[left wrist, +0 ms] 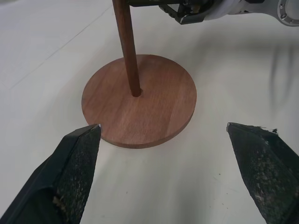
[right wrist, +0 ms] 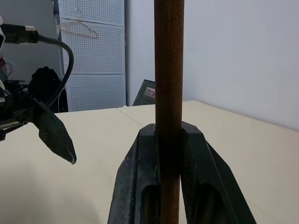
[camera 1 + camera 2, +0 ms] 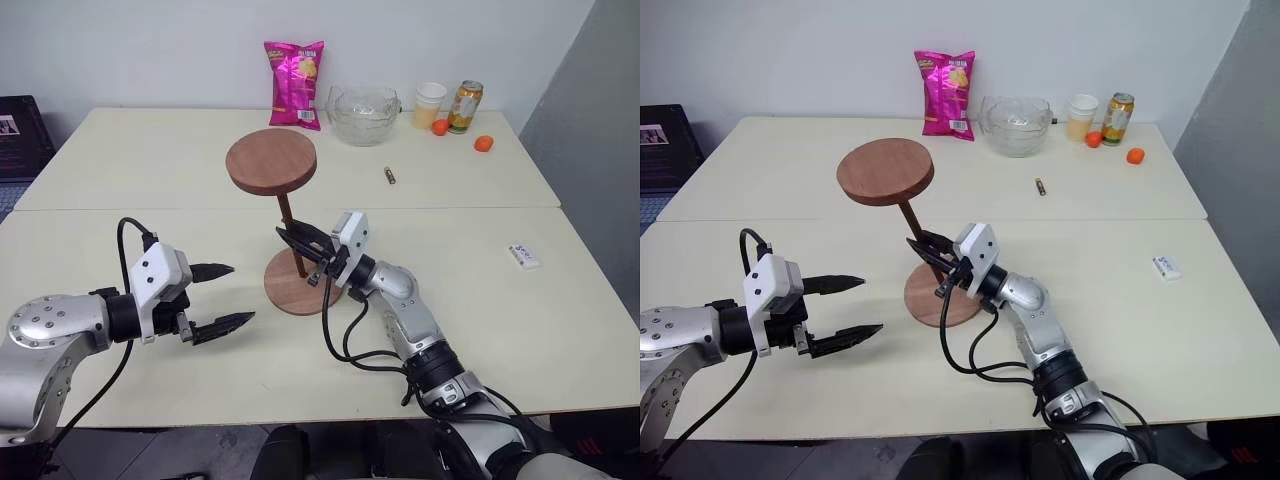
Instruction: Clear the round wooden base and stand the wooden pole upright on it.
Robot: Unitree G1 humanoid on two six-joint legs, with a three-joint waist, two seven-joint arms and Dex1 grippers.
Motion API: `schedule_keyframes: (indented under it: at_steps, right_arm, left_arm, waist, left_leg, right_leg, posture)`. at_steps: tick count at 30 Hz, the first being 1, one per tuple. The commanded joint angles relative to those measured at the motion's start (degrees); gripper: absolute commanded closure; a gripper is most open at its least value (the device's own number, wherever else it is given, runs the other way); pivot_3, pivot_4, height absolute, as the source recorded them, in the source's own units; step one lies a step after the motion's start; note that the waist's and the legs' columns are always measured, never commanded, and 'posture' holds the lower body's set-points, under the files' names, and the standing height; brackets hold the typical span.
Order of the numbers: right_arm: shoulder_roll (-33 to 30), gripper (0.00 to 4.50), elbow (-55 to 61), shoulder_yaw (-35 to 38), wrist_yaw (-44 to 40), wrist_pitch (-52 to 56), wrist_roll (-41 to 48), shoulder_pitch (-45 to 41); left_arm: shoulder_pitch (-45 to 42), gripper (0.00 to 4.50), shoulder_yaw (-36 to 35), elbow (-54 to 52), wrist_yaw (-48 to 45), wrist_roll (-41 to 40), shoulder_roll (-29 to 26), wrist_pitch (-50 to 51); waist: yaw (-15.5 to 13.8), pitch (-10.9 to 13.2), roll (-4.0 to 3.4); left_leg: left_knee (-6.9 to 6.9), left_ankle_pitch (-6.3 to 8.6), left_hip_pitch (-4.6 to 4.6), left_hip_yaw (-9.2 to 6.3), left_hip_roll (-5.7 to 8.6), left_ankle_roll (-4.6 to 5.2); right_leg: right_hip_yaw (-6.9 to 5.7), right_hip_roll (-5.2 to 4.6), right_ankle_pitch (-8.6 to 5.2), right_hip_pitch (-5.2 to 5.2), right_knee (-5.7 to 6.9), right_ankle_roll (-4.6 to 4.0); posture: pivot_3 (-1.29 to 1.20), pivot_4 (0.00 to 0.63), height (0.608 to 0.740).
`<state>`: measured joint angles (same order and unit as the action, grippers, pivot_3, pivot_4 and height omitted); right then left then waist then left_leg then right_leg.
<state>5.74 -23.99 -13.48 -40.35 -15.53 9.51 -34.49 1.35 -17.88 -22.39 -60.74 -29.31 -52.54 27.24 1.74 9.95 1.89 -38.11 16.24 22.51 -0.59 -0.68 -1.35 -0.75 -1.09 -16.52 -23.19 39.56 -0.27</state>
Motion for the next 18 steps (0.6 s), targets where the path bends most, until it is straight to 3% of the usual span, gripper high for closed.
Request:
schedule_keyframes:
  at_steps: [1,18]
  right_arm:
    - [-0.69,4.29,0.49,0.33,-0.29,0.26,-0.03,0.62]
    - [-2.26,4.29,4.38,-2.04,-0.59,5.75,-0.97,2.84]
  left_arm:
    - [-0.58,0.00,-1.20,-1.31,-0.28,-0.98,-0.84,-0.37]
    - [-0.74,0.00,-0.77,-0.92,-0.91,-0.63,-1.13,-0.58]
  waist:
    - [0.00,0.00,0.00]
    - [-0.01,-0.02,0.02]
  left_leg:
    - [0.00,0.00,0.00,0.00,0.00,0.00]
    - [0.00,0.00,-0.02,0.00,0.00,0.00]
  right_leg:
    - [0.00,0.00,0.00,0.00,0.00,0.00]
    - [0.01,0.00,0.00,0.01,0.01,0.00]
  posture:
    - [0.00,0.150,0.740]
    - [0.00,0.150,0.740]
